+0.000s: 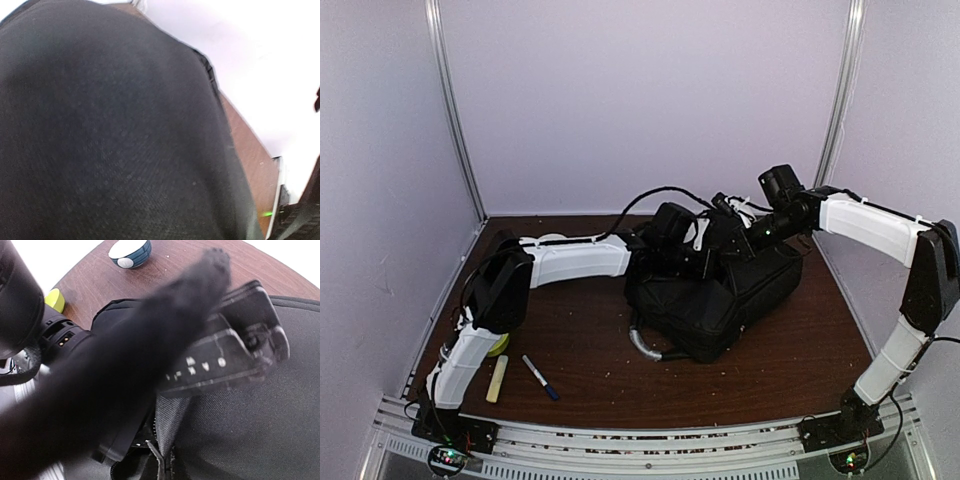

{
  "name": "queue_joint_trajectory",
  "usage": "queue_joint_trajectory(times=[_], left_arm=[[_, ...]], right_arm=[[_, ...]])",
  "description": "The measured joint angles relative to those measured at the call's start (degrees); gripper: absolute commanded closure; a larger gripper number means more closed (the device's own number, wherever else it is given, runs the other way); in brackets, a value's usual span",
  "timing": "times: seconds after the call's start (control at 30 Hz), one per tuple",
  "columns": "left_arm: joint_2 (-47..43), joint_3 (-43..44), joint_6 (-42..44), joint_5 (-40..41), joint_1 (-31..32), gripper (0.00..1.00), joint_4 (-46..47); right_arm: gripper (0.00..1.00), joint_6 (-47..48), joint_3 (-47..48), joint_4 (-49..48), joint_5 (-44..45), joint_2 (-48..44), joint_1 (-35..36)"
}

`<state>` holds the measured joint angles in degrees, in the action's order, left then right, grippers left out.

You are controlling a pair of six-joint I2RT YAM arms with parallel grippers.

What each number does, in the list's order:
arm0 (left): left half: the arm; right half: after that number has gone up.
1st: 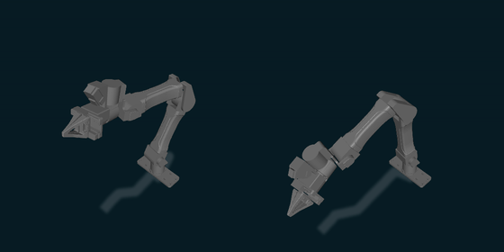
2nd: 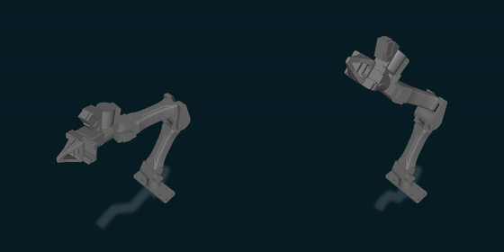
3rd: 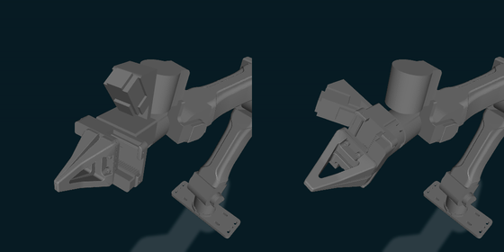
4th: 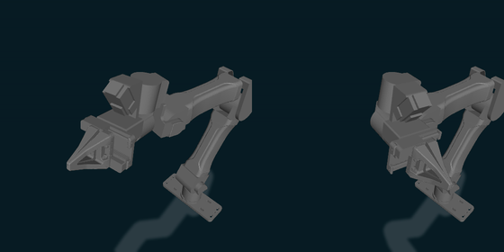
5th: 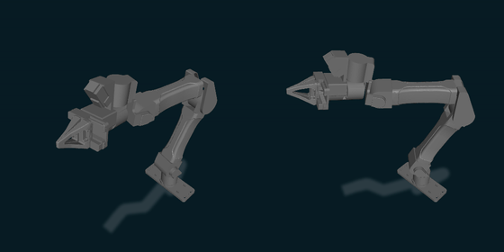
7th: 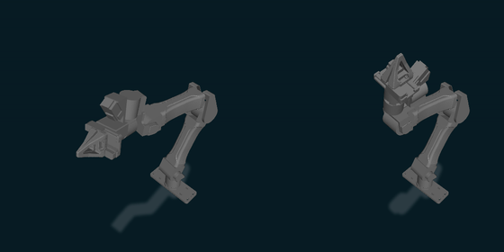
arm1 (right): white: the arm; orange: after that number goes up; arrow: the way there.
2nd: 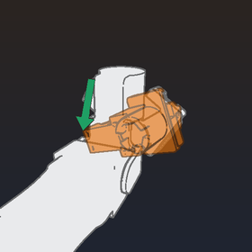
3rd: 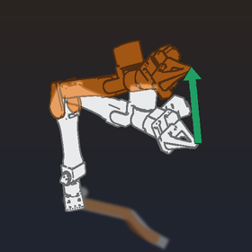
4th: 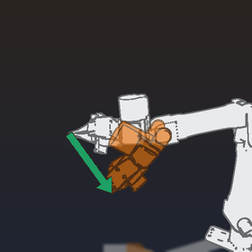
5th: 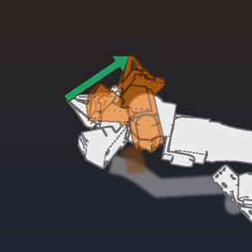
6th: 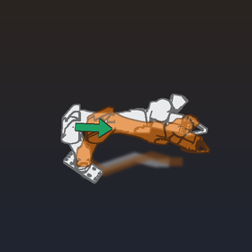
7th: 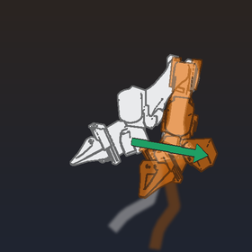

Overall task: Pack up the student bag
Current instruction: Adjust the pen in the upper front pocket of the bag.

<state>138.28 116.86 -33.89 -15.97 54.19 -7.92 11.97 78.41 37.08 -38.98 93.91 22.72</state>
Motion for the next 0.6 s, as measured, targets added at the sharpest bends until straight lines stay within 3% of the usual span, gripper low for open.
queue_joint_trajectory(times=[0.17, 0.27, 0.43, 0.6], left_arm=[[0.15, -5.99, -4.83, -2.45, -0.52, 0.81, 12.85], [0.11, -9.14, -6.93, -3.13, -0.57, 0.79, 19.52], [-2.08, -13.44, -6.99, -5.03, -1.01, 0.78, 23.43], [-10.32, -21.99, -3.98, -5.46, -0.83, 0.71, 20.92]], right_arm=[[1.0, -0.02, 0.0, -0.42, 0.0, 0.24, -0.24], [1.0, 0.0, 0.0, -0.26, 0.0, 0.33, -0.24], [1.0, 0.04, 0.0, -0.37, -0.24, 0.39, -0.22], [1.0, 0.04, 0.0, -0.37, -1.11, 0.61, -0.2]])
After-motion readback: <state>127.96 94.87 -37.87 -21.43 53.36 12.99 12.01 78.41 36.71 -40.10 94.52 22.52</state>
